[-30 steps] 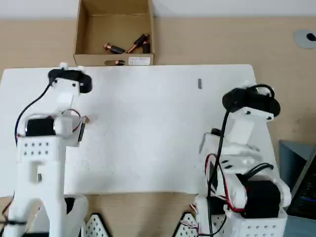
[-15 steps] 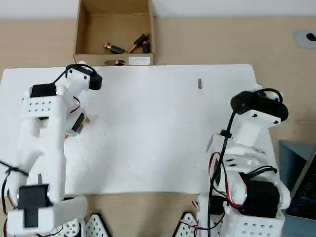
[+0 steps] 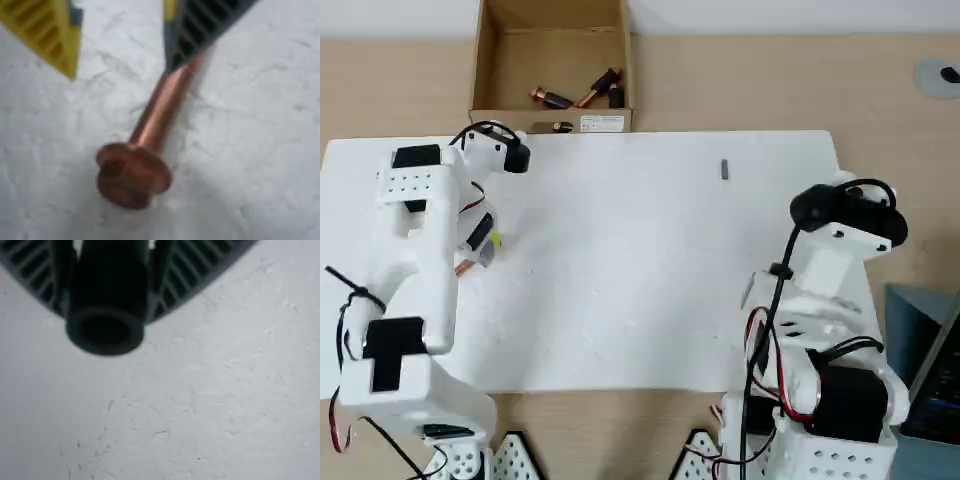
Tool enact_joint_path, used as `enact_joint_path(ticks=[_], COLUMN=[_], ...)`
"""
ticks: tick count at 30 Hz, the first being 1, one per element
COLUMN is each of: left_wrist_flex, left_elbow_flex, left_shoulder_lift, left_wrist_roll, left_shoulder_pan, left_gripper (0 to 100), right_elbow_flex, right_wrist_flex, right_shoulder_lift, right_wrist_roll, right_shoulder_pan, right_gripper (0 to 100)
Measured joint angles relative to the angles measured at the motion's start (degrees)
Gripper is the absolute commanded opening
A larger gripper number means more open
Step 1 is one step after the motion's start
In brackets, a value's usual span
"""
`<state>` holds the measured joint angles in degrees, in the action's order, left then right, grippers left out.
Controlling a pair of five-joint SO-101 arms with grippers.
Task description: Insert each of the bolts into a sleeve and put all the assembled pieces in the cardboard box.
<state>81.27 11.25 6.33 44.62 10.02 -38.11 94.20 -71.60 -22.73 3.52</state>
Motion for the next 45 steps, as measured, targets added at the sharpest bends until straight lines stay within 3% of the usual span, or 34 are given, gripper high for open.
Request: enact_joint_path(ticks=[10, 16, 25, 38, 45], left_wrist_flex=[-0.44, 0.35, 2.46, 16.79, 18.37], left_elbow_flex=[-4.66, -7.30, -9.23, -29.45, -40.18], left_shoulder_lift=[9.41, 14.68, 16.35, 17.85, 15.47], left_wrist_roll=[0.97, 1.14, 0.88, -10.29, -22.42], left_shoulder_pan=[0.26, 0.18, 0.09, 0.26, -3.25], left_gripper=[12, 0, 1, 1, 0], right_elbow_flex=[0.00, 0.00, 0.00, 0.00, 0.00], right_wrist_flex=[0.00, 0.00, 0.00, -0.09, -0.09], right_shoulder_lift=[0.00, 0.00, 0.00, 0.00, 0.00], right_wrist_roll=[0.00, 0.00, 0.00, 2.64, 6.24], right_shoulder_pan=[0.00, 0.00, 0.00, 0.00, 0.00], right_gripper=[0.9, 0.9, 0.9, 0.9, 0.9])
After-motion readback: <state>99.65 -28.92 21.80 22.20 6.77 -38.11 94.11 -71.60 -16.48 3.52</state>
